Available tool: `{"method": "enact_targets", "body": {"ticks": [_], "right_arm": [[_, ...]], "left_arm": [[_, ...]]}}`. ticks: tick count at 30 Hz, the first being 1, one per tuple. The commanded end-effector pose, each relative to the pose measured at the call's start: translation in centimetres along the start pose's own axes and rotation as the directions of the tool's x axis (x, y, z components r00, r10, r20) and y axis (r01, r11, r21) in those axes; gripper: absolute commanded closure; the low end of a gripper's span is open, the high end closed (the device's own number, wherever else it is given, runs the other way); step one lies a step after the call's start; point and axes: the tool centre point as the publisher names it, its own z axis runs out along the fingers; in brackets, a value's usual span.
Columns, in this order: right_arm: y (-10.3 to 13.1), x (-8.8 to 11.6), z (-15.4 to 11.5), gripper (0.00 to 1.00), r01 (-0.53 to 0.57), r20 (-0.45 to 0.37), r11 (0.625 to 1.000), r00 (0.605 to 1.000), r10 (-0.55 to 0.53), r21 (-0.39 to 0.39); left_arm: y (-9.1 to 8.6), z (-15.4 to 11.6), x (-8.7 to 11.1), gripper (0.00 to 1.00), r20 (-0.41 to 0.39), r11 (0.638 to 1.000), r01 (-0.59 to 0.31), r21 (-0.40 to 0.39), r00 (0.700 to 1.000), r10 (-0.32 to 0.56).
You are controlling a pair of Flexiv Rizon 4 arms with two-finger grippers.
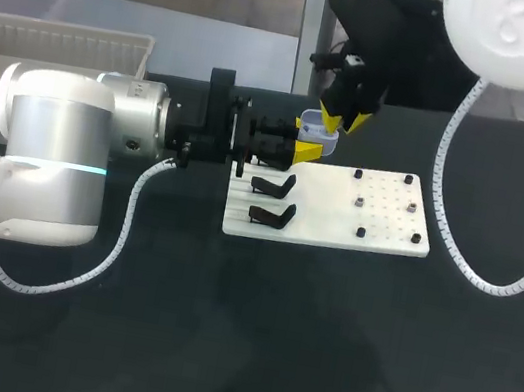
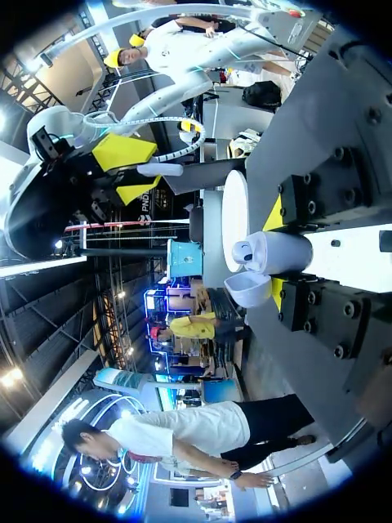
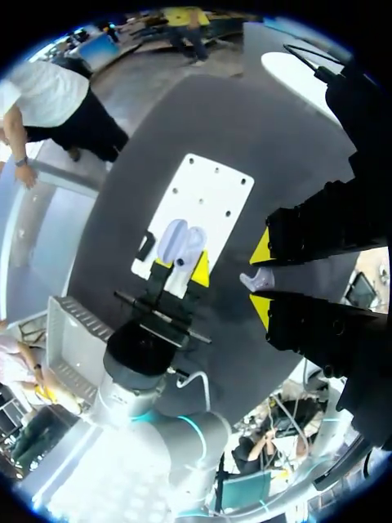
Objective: Pick up each earbud case from the left stands, insert the matching earbuds, close the lid, and place the case in the box.
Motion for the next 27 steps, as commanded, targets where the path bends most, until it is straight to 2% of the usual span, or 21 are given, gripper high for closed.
{"method": "enact_targets", "body": {"ticks": [1,18,27], "right_arm": [[0.01,-0.22,-0.04,1.00,0.001,-0.007,1.000,1.000,-0.001,-0.001],[0.01,-0.22,-0.04,1.00,0.001,-0.007,1.000,1.000,-0.001,-0.001],[0.20,-1.12,0.04,1.00,0.028,-0.029,1.000,0.999,-0.028,0.006]], "left_arm": [[-0.05,0.00,0.05,1.00,0.003,1.000,-0.002,-0.004,1.000,0.002],[-0.05,0.00,0.05,1.00,0.003,1.000,-0.002,-0.004,1.000,0.002],[-0.05,0.00,0.05,1.00,0.003,1.000,-0.002,-0.004,1.000,0.002]]}}
